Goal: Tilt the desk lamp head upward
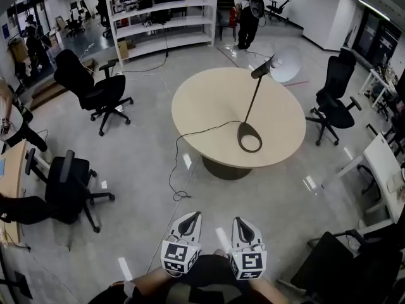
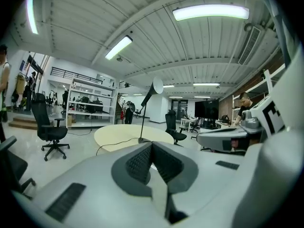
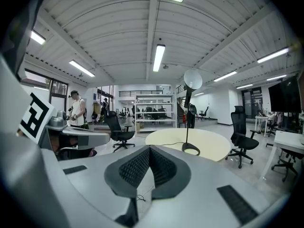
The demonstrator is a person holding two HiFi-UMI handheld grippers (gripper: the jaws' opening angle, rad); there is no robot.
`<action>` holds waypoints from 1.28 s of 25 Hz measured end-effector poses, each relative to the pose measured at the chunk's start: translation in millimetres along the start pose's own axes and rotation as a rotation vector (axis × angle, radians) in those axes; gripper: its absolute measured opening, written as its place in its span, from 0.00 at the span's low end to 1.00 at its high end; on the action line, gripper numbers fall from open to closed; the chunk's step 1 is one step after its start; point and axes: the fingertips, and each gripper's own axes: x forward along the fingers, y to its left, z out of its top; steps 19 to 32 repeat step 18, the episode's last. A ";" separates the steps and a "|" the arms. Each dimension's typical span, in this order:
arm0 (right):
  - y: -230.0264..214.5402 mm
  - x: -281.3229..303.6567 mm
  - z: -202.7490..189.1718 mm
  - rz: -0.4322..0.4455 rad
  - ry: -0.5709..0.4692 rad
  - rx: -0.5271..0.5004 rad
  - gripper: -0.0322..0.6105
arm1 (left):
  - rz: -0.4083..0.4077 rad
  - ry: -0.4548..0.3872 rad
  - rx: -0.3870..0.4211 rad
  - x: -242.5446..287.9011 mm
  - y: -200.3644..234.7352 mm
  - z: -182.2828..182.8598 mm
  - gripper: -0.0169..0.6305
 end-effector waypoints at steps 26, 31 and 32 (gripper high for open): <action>10.5 -2.1 -0.5 -0.016 0.012 0.005 0.07 | -0.005 0.016 -0.009 -12.3 11.8 -0.4 0.10; 10.5 -2.1 -0.5 -0.016 0.012 0.005 0.07 | -0.005 0.016 -0.009 -12.3 11.8 -0.4 0.10; 10.5 -2.1 -0.5 -0.016 0.012 0.005 0.07 | -0.005 0.016 -0.009 -12.3 11.8 -0.4 0.10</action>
